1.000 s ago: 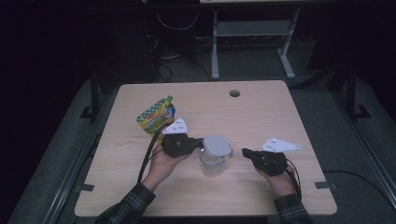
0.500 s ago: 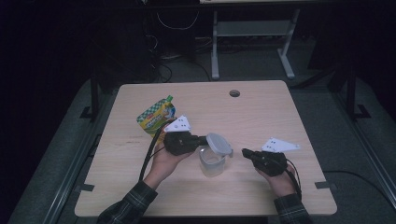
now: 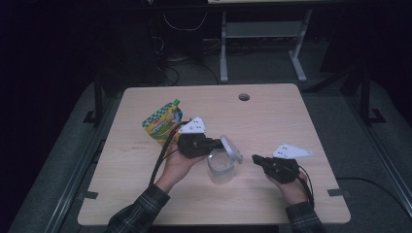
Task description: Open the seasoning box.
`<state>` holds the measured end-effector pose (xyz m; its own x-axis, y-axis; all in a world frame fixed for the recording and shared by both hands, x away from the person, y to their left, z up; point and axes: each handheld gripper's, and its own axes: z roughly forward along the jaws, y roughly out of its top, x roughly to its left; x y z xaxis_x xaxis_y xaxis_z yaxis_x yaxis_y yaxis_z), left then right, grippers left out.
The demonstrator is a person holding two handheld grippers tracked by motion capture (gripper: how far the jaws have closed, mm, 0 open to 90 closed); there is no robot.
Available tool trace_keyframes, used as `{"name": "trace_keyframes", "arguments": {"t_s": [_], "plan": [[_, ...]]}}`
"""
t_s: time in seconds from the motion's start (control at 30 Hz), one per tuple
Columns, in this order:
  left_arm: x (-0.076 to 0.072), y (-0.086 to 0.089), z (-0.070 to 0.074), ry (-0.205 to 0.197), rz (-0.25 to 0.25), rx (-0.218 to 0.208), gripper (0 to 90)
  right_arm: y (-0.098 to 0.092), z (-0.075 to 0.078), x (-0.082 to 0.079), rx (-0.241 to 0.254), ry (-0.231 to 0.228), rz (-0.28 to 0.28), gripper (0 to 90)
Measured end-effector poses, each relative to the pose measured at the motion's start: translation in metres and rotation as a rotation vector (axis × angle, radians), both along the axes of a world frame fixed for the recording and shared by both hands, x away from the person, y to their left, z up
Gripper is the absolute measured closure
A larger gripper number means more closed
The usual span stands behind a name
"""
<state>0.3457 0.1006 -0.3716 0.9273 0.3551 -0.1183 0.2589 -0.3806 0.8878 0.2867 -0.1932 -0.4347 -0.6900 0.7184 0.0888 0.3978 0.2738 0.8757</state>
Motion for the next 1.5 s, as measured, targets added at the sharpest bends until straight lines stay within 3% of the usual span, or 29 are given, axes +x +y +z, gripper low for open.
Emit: {"name": "trace_keyframes", "arguments": {"t_s": [0.43,0.7,1.0,1.17,1.33,1.43,1.5], "plan": [[0.007,-0.013,0.002,-0.002,-0.011,0.003,90.0,0.0,-0.001,0.0,-0.006,-0.002,0.005,89.8],[0.006,-0.01,0.003,-0.003,-0.019,0.02,90.0,0.0,-0.001,0.0,-0.006,0.001,0.004,89.7],[0.0,0.012,0.004,0.016,-0.014,0.028,90.0,-0.001,-0.002,0.0,-0.006,0.007,-0.001,89.7],[-0.003,0.031,0.002,0.027,0.016,0.035,87.4,0.0,-0.002,-0.001,-0.01,0.007,-0.003,89.0],[-0.006,0.042,0.002,0.033,0.037,0.039,80.4,0.0,-0.002,-0.001,-0.009,0.004,-0.007,86.0],[-0.01,0.049,-0.001,0.042,0.051,0.062,71.0,0.0,-0.003,0.0,-0.005,0.004,-0.011,78.5],[-0.012,0.051,-0.001,0.042,0.055,0.067,69.5,-0.001,-0.003,0.0,0.001,0.011,-0.012,77.5]]}}
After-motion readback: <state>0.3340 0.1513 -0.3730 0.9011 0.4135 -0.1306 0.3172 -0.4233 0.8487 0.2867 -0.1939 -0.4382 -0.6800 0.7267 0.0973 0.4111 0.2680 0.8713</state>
